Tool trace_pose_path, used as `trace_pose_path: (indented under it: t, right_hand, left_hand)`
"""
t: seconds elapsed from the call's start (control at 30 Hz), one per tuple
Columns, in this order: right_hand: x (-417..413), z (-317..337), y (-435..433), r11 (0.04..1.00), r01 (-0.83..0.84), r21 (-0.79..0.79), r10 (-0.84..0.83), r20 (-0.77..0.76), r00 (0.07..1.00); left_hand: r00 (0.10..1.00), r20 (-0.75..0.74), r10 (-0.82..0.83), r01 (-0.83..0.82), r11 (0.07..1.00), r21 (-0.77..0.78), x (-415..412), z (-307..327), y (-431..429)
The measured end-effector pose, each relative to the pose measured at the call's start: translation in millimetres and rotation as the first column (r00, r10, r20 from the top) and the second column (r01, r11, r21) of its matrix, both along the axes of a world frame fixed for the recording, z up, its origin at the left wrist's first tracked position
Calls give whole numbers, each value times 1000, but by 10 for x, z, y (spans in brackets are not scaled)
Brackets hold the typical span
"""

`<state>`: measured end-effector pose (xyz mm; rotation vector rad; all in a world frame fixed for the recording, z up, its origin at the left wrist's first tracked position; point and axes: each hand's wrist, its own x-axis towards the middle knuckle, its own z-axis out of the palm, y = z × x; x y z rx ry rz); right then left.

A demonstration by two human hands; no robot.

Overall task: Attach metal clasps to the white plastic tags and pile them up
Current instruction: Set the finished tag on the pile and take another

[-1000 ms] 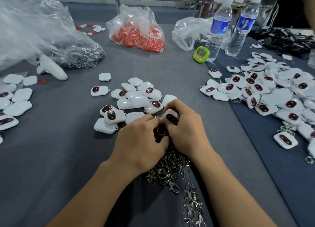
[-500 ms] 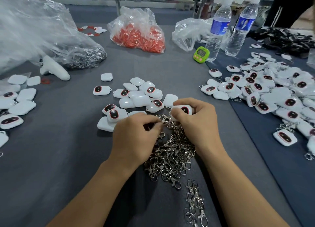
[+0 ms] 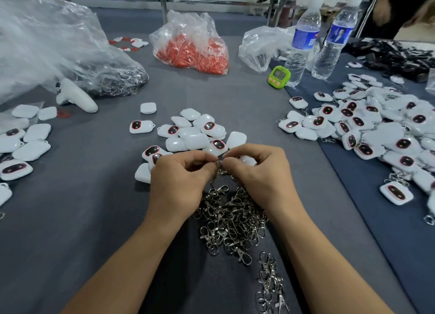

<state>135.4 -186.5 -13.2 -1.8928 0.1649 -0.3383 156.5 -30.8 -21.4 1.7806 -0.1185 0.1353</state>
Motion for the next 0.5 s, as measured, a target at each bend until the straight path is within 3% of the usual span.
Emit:
trace_pose_path:
  t: [0.13, 0.33, 0.5]
  right_hand:
    - [-9, 11, 20, 995, -20, -99, 21, 12, 1000]
    - [-9, 30, 25, 992, -60, -108, 61, 10, 998]
    - [11, -18, 22, 996, -32, -81, 32, -6, 999]
  left_hand:
    - [1000, -30, -6, 4, 996, -86, 30, -15, -12]
    - [995, -102, 12, -43, 948, -314, 16, 53, -59]
    - [986, -159, 40, -101, 911, -400, 28, 60, -79]
